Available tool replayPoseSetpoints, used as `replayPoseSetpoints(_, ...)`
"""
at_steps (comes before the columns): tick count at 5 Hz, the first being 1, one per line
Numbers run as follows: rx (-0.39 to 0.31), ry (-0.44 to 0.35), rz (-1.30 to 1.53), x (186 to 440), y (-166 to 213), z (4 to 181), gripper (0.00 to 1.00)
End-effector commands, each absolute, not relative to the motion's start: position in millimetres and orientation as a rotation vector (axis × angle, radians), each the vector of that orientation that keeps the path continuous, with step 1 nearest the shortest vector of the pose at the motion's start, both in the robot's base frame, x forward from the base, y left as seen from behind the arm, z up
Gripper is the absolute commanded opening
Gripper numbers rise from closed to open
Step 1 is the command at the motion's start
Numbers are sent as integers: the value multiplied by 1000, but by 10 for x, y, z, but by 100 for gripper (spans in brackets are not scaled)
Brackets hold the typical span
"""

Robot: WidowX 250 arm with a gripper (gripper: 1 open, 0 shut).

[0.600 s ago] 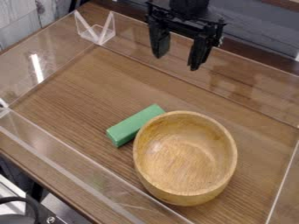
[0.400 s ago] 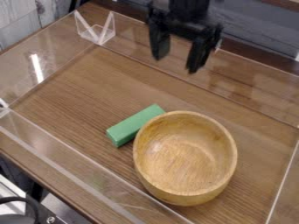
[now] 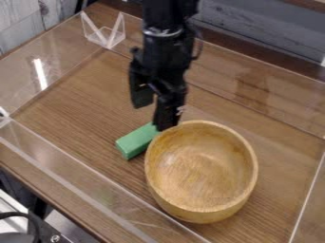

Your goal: Put the green block in the brown bowl

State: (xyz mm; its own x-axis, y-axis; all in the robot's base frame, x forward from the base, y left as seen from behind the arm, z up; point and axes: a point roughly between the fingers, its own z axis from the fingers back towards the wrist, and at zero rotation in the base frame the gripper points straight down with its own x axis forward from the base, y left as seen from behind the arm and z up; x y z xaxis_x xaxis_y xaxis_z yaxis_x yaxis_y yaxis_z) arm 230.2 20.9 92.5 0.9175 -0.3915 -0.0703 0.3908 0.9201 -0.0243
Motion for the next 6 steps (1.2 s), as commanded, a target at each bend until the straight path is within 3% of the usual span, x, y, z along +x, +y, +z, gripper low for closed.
replayPoseSetpoints(1, 16, 7, -422, 2242, 313, 969, 100)
replayPoseSetpoints(6, 22, -75, -514, 2206, 310, 583, 100)
